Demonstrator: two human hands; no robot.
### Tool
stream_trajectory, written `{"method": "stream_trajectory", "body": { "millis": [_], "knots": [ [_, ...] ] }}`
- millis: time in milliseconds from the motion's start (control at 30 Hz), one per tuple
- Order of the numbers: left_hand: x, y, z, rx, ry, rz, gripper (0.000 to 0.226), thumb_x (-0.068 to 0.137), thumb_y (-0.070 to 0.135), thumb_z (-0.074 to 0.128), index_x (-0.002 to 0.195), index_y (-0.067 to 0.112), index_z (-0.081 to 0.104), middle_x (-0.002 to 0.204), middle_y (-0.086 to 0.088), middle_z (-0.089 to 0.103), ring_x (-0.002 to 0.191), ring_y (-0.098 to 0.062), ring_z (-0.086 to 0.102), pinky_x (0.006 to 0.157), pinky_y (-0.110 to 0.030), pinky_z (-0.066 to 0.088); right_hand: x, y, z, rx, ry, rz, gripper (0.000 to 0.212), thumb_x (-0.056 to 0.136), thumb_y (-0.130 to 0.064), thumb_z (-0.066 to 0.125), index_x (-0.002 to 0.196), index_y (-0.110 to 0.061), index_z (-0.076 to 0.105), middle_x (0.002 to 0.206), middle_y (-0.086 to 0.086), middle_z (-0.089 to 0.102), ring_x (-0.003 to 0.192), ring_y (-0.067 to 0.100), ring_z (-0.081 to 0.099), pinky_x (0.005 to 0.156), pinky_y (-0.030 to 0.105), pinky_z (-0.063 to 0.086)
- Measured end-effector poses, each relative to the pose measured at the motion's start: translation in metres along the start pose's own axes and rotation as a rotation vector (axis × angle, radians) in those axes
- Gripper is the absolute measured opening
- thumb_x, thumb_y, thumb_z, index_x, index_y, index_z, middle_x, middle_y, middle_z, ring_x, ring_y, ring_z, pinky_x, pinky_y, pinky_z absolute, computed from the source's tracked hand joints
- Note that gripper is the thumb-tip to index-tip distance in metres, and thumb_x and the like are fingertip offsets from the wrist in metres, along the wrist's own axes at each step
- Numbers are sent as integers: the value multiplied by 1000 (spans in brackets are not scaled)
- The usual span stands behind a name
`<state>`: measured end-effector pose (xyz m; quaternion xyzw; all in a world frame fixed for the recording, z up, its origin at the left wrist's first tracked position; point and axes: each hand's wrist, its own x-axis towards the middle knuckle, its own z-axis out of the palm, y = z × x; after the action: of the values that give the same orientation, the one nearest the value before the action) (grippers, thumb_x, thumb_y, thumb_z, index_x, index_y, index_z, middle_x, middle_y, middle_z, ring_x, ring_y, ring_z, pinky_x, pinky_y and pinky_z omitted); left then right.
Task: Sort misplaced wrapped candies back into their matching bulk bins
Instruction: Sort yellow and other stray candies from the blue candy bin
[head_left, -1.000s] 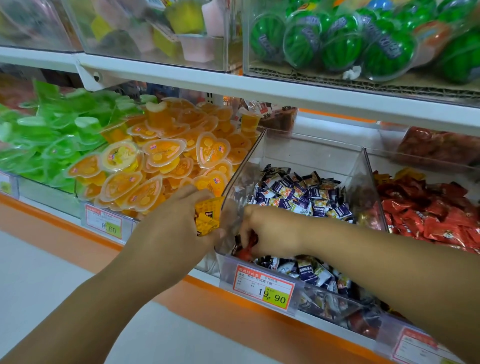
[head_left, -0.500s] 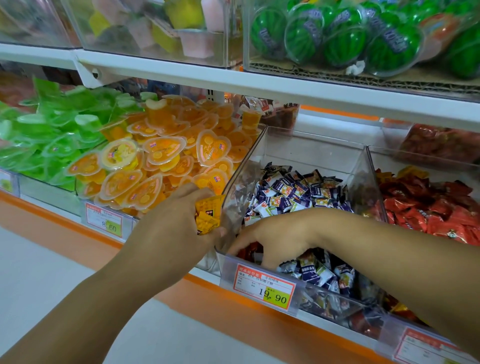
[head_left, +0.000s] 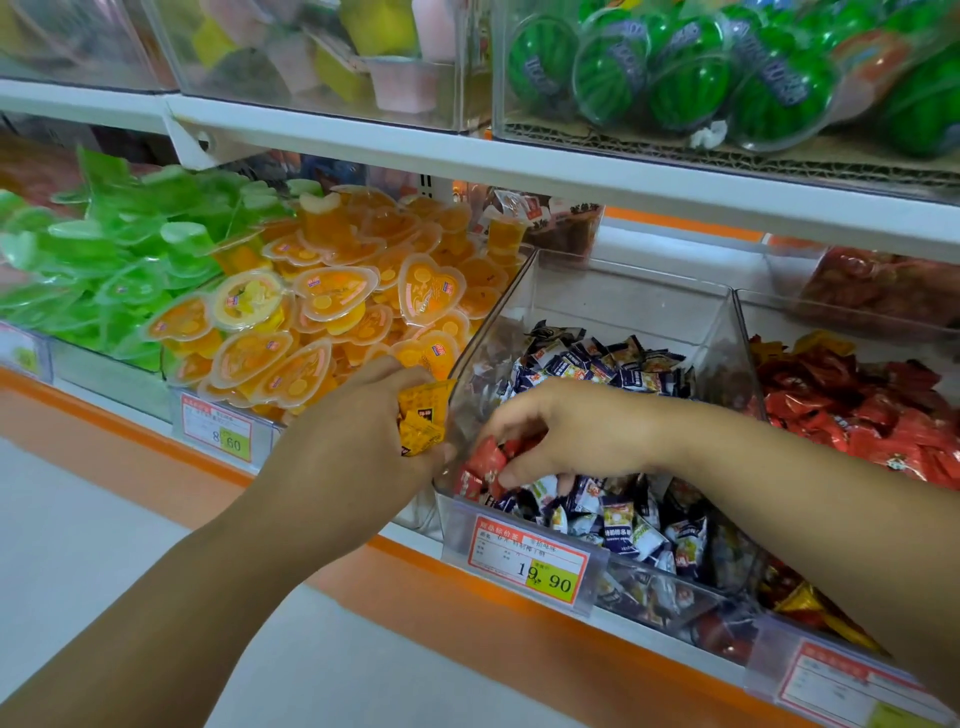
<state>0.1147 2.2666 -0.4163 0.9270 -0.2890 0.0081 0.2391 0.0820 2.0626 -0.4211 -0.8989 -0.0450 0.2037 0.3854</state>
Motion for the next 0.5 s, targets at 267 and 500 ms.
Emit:
{"method": "stream_trajectory", "body": {
  "millis": [267,500],
  "knots": [
    [-2,5,-3,7,-14,-18,49,85,42,66,129,24,53,134,17,41,95,-12,60,80,-27,44,-31,7,-15,193,210,73,21,87,-19,70,103,-32,70,87,4,74,57,11,55,52,29,45],
    [-3,7,-2,12,7,-14,49,86,39,66,130,23,53,123,15,42,84,-7,57,68,-22,39,-25,5,-10,22,156,104,20,87,-19,70,107,-23,67,97,3,69,62,12,63,64,30,54]
  ]
}}
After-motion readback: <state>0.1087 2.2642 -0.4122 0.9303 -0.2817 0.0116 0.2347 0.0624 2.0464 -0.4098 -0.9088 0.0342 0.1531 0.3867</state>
